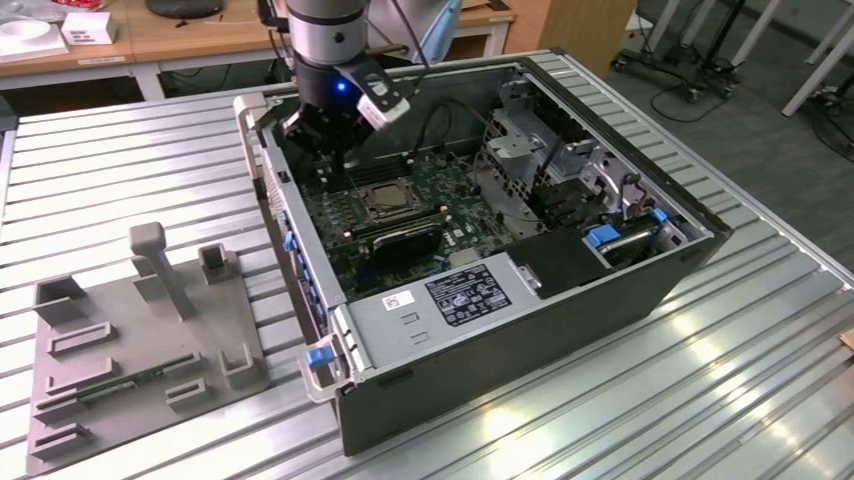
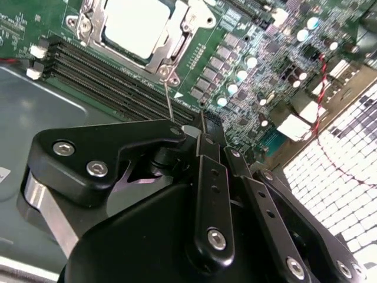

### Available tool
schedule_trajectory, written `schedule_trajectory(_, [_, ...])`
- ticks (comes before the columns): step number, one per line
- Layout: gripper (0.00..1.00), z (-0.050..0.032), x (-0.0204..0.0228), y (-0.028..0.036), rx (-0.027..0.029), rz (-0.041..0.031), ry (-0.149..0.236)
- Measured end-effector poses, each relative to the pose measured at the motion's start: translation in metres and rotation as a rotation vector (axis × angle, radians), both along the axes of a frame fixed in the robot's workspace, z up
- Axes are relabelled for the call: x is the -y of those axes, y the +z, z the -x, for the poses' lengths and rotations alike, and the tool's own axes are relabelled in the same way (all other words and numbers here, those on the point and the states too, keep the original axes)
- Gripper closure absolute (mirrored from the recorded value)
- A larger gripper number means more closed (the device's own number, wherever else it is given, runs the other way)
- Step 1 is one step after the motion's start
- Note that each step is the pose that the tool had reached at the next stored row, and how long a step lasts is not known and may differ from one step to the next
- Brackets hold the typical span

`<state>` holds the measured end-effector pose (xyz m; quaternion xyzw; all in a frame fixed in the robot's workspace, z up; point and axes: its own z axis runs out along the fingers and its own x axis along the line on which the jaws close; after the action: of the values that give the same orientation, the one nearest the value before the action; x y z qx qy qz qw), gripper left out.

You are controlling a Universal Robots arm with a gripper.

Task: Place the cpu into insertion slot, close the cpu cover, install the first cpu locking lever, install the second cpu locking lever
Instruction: 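Install the first cpu locking lever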

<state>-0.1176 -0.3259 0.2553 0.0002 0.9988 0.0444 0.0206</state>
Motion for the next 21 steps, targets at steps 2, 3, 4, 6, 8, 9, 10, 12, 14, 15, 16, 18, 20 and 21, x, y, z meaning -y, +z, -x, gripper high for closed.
schedule_trajectory(2, [0.89,0.0000,-0.0019,-0.0001,0.0000,-0.0042,0.000])
schedule_trajectory(3, [0.89,0.0000,-0.0028,-0.0002,0.0000,-0.0063,0.000])
schedule_trajectory(4, [0.89,0.0000,-0.0037,-0.0002,0.0000,-0.0087,-0.001])
schedule_trajectory(6, [0.89,0.0001,-0.0053,-0.0004,0.0001,-0.0125,-0.001])
schedule_trajectory(8, [0.89,0.0001,-0.0059,-0.0004,0.0000,-0.0142,-0.001])
schedule_trajectory(9, [0.89,0.0001,-0.0060,-0.0004,0.0001,-0.0152,-0.001])
schedule_trajectory(10, [0.89,0.0001,-0.0061,-0.0005,0.0002,-0.0159,-0.001])
schedule_trajectory(12, [0.89,-0.0001,-0.0063,-0.0005,0.0001,-0.0172,-0.002])
schedule_trajectory(14, [0.89,-0.0006,-0.0063,-0.0005,0.0001,-0.0182,-0.002])
schedule_trajectory(15, [0.89,-0.0010,-0.0063,-0.0005,0.0000,-0.0184,-0.003])
schedule_trajectory(16, [0.89,-0.0015,-0.0063,-0.0005,0.0000,-0.0187,-0.004])
schedule_trajectory(18, [0.89,-0.0027,-0.0063,-0.0006,0.0001,-0.0191,-0.005])
schedule_trajectory(20, [0.89,-0.0045,-0.0063,-0.0006,0.0001,-0.0192,-0.007])
schedule_trajectory(21, [0.89,-0.0054,-0.0063,-0.0006,0.0001,-0.0192,-0.007])
